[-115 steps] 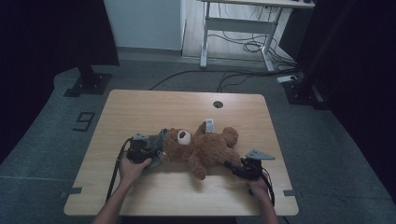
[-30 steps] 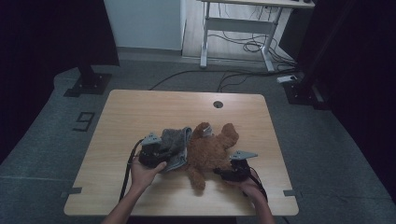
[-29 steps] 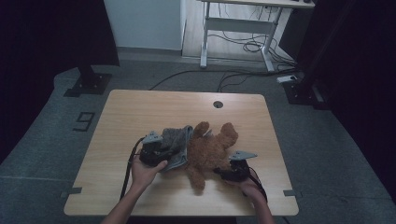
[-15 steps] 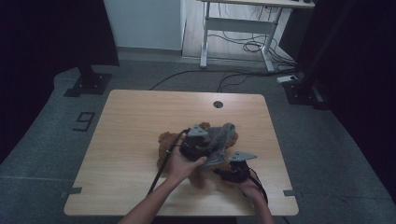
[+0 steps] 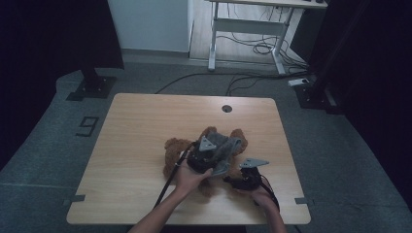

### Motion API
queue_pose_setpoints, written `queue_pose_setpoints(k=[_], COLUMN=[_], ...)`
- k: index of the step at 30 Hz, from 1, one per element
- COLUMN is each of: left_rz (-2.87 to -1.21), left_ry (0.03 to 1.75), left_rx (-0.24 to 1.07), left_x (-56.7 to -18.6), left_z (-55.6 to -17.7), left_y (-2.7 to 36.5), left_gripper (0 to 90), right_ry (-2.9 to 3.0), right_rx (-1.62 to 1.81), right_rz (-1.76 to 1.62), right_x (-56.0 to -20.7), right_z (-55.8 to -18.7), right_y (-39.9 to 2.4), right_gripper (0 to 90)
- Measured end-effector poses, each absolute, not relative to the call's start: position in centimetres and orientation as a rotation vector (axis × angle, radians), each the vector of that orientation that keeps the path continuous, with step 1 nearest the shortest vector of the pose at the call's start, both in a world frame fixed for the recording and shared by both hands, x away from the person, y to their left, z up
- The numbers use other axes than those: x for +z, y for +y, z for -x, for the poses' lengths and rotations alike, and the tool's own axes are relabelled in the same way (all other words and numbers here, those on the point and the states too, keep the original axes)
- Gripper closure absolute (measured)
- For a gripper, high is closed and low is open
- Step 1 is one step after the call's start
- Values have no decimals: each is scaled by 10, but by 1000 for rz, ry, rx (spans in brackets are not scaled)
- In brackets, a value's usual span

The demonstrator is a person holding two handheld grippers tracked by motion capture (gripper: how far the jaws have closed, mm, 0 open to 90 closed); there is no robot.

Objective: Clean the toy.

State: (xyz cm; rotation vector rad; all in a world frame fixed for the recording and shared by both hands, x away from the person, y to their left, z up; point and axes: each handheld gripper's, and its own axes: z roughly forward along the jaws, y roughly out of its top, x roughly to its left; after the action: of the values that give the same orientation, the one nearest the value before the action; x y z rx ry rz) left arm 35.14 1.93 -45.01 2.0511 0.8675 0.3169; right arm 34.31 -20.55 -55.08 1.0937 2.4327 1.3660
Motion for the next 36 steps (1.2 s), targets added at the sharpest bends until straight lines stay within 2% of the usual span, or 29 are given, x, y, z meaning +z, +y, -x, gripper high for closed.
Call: queue_pose_setpoints(k=[2, 11, 15, 17, 24, 32, 36], left_rz=[-2047, -1908, -1894, -1854, -1823, -1931, -1913], left_ry=[907, 1026, 1116, 1154, 1227, 1315, 1303], left_rx=[359, 402, 379, 319, 313, 278, 283], left_x=[-447, -436, -458, -473, -495, -525, -514], left_z=[-354, -352, -351, -352, -353, -356, -356], left_y=[38, 127, 159, 171, 190, 196, 201], left_gripper=[782, 780, 780, 779, 780, 783, 782], right_ry=[2433, 2432, 2431, 2430, 2428, 2431, 2433], right_rx=[1370, 1375, 1378, 1378, 1380, 1383, 1386], right_rz=[-1098, -1108, -1109, -1110, -1118, -1116, -1116], right_x=[-551, -552, -552, -552, -552, -553, -553], right_z=[-343, -343, -343, -343, -343, -344, -344], right_y=[-206, -206, -206, -206, -205, -206, -207], right_gripper=[565, 564, 564, 563, 563, 562, 562])
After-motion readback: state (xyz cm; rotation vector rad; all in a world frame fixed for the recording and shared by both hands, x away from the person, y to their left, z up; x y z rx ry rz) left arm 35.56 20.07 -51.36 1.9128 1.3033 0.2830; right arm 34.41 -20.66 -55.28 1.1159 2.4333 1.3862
